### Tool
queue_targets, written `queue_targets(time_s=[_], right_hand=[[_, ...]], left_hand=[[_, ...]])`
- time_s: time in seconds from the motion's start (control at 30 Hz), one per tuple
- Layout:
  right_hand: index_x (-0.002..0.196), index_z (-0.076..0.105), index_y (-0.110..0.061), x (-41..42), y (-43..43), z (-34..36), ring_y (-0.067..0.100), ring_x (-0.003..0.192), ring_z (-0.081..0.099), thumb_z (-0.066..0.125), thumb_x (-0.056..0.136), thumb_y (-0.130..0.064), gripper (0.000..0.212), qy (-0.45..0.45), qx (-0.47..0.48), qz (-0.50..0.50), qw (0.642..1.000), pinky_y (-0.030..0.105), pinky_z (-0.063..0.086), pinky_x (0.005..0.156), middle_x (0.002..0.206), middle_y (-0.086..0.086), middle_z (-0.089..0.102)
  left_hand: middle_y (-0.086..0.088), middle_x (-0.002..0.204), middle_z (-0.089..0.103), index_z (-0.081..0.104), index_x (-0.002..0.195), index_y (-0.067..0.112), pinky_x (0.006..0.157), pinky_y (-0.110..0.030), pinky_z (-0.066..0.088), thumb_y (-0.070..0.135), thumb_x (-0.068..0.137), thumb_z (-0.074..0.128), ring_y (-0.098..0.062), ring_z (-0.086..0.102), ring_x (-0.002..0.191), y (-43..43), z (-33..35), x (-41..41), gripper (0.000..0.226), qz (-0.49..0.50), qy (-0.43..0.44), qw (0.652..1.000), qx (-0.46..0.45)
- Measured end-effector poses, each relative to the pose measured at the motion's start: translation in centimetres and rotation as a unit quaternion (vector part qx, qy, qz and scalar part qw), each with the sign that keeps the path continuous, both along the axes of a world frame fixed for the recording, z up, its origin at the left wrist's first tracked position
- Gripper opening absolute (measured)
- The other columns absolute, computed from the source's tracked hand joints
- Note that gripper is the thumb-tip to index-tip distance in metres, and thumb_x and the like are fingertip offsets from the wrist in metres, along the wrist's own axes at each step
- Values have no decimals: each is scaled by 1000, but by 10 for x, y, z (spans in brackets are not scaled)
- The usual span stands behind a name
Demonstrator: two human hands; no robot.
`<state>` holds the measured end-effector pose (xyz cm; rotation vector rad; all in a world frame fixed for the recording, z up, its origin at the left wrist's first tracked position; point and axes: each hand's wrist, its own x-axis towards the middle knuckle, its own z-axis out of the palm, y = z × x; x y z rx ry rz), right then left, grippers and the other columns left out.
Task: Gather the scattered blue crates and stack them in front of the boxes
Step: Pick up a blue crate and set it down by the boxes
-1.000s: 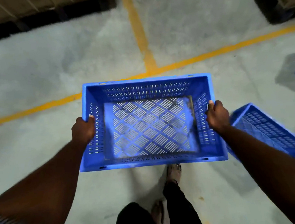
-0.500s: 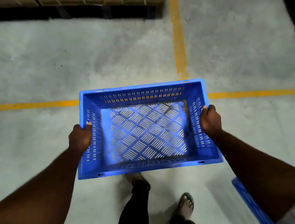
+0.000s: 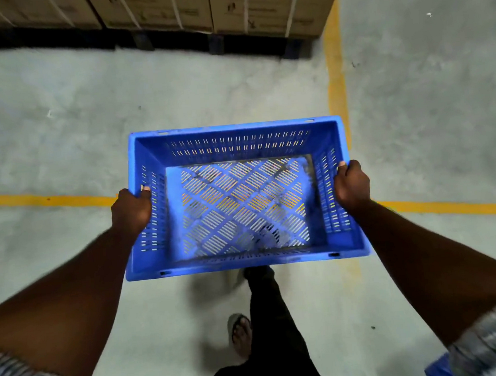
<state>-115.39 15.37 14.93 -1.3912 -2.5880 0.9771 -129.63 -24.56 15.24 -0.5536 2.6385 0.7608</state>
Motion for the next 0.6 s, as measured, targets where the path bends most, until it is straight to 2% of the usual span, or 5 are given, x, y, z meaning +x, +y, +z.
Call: queue_targets(time_s=[0.23,0.37,0.47,0.6], right_hand=[[109,50,7,-136,37,-24,50,106,55,34,103,-23,34,-11,-12,7,1000,46,40,83,113,38,58],[109,49,8,-204,61,-33,49,107,54,36,101,-19,31,-17,-18,16,1000,45,40,83,115,37,57],[112,49,5,-249,75,-33,46,106,56,44,97,-19,29,-38,-29,12,999,43,42,84,114,32,59],[113,48,4,-311,95,-32,44,106,57,49,90,-12,28,-55,-42,6,998,42,43,84,114,29,60]], left_hand=[[-34,124,57,51,122,-8,97,-45,42,44,96,50,-48,53,117,36,-27,-131,57,12,-8,1000,-17],[-30,117,62,54,118,-4,93,-45,46,50,92,50,-45,59,110,58,-41,-199,60,33,-19,999,18],[-27,109,66,58,111,-1,86,-45,50,58,86,48,-42,64,99,67,-50,-244,65,51,-21,997,50],[-26,106,67,60,108,1,83,-46,52,62,81,49,-41,66,96,86,-58,-307,67,63,-27,995,70]])
